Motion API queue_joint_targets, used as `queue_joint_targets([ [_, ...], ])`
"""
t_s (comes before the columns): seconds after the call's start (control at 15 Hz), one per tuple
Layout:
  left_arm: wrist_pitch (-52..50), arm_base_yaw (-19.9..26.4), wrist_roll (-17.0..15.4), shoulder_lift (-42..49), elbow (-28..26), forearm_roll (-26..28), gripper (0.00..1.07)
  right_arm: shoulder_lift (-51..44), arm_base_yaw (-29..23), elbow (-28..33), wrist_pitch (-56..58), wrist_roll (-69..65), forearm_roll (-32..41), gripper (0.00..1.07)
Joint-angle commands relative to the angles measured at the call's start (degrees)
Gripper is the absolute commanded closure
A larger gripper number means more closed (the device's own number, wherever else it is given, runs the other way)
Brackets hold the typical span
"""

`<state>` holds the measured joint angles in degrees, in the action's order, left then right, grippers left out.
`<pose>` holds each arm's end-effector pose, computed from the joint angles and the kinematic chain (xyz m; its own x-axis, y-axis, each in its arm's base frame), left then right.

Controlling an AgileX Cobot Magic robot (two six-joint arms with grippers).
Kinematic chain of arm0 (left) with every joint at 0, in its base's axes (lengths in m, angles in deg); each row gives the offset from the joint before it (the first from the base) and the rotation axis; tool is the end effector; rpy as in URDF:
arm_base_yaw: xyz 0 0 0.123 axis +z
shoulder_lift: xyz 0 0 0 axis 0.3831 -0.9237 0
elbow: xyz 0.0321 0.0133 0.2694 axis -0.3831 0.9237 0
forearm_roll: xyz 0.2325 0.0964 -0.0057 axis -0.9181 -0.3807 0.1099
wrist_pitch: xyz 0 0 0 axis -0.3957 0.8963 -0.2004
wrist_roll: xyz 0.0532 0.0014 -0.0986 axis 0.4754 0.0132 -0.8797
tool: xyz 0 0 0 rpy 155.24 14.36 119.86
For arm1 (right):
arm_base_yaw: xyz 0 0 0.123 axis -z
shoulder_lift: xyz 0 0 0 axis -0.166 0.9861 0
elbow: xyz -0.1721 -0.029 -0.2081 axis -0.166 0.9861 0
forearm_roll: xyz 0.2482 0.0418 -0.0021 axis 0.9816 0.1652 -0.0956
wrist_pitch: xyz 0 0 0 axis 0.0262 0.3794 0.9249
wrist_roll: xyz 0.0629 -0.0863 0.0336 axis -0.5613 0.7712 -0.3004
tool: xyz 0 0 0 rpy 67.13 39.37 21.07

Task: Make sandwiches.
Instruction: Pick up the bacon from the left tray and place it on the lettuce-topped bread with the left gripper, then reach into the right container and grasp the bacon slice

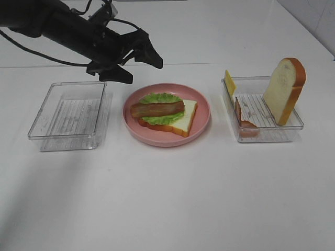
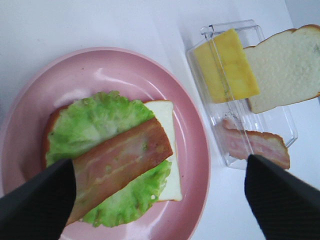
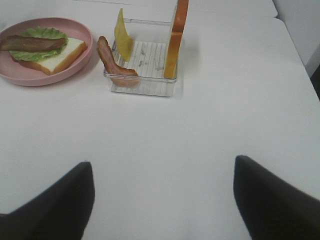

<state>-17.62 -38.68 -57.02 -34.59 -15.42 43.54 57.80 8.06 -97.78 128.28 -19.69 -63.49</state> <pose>0.4421 -0.1895 0.1630 -0.8968 -0.0628 -0.4380 0.2450 0.7538 -0.6097 0.0244 0.0089 0.2692 -0.4422 -0.1080 -0.8904 -0.1351 0.9894 -0.0530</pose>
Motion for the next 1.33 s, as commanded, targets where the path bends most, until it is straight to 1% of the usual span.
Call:
queue_joint_targets([
  [0.07,0.06,0.17,-5.33,3.5,-0.4,-6.76,0.2,-0.69,0.23,0.11,-0.57,0.29,0.17,0.34],
  [0.27,4.93,0.17,-11.34,10.37,-0.4,-17.76,0.2,-0.69,0.23,0.11,-0.57,0.29,0.17,0.34],
  [0.33,8.71,0.17,-15.24,14.5,-0.4,-23.61,0.2,-0.69,0.23,0.11,-0.57,0.29,0.17,0.34],
  [0.4,9.8,0.17,-16.33,15.81,-0.4,-24.98,0.2,-0.69,0.23,0.11,-0.57,0.29,0.17,0.34],
  [0.53,14.67,0.17,-21.14,22.17,-0.4,-31.11,0.2,-0.69,0.23,0.11,-0.57,0.29,0.17,0.34],
  [0.6,16.67,0.17,-22.75,25.04,-0.4,-33.58,0.2,-0.69,0.23,0.11,-0.57,0.29,0.17,0.34],
  [0.67,17.88,0.17,-23.72,26.64,-0.4,-34.72,0.2,-0.69,0.23,0.11,-0.57,0.29,0.17,0.34],
  [0.73,19.54,0.17,-24.92,29.39,-0.4,-37.07,0.2,-0.69,0.23,0.11,-0.57,0.29,0.17,0.34],
  [0.8,23.09,0.17,-26.99,34.49,-0.4,-40.79,0.2,-0.69,0.23,0.11,-0.57,0.29,0.17,0.34],
  [1.0,30.08,0.17,-29.51,39.76,-0.4,-44.29,0.2,-0.69,0.23,0.11,-0.57,0.29,0.17,0.34],
  [1.2,33.58,0.17,-30.83,43.09,0.11,-45.09,0.2,-0.69,0.23,0.11,-0.57,0.29,0.17,0.34],
  [1.33,33.58,0.17,-31.28,48.01,5.5,-45.09,0.2,-0.69,0.23,0.11,-0.57,0.29,0.17,0.34],
])
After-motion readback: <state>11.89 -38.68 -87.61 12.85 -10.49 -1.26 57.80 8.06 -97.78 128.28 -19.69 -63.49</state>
